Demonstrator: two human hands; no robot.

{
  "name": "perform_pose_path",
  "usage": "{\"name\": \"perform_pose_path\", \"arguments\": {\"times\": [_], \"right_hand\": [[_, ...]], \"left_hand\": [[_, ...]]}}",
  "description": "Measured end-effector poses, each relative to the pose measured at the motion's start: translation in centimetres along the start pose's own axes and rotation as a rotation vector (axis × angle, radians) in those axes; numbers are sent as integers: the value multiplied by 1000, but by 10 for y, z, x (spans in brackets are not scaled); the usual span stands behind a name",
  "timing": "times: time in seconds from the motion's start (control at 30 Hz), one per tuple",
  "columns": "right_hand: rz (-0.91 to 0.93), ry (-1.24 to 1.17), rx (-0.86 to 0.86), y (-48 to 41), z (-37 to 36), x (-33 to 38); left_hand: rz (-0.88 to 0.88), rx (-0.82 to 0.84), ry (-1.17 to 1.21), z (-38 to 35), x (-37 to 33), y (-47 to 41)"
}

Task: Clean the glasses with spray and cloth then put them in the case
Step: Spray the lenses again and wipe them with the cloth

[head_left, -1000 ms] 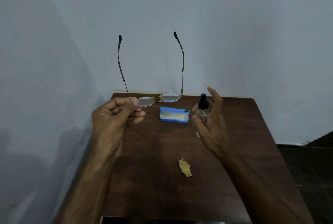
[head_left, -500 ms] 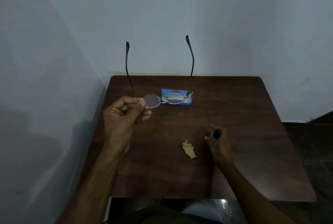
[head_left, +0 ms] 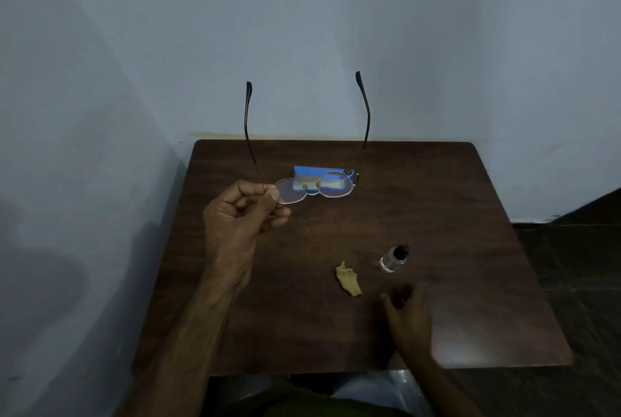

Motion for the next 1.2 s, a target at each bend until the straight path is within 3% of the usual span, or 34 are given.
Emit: {"name": "perform_pose_path", "arguments": {"times": [0.23,0.4,0.5,0.6,0.67,0.77,0.9,1.1,1.2], "right_hand": [[463,107,171,28,-43,69],[607,307,146,8,-80,88],[449,95,149,1,-74,92],[-7,-448,231,4,-51,114],[-123,-722,240,8,-19,145],[-90,-947,274,14,38,201],[59,-1047,288,24,86,258],[73,-1135,373,30,97,271],[180,-1070,383,31,96,266]], "left_hand": [[6,4,-3,2,0,-2],[6,7,-8,4,-3,0],[5,9,-5,9,-7,0],[6,3,3,15,-12,-2],[7,-5,-10,19,-13,-4],[7,-7,-41,22,-14,-6],[7,-3,-81,18,-12,-3],[14,-20,-97,17,-12,6],[18,-10,-122,20,-11,7]]}}
Point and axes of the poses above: each hand's wrist, its own y-axis away from the middle knuckle, its own z-axis out of the back of the hand, x = y × z, the point moved 5 cm from there along -y, towards the middle knuckle, and after that the axes turned 12 degrees about -x, right-handed, at the moved point
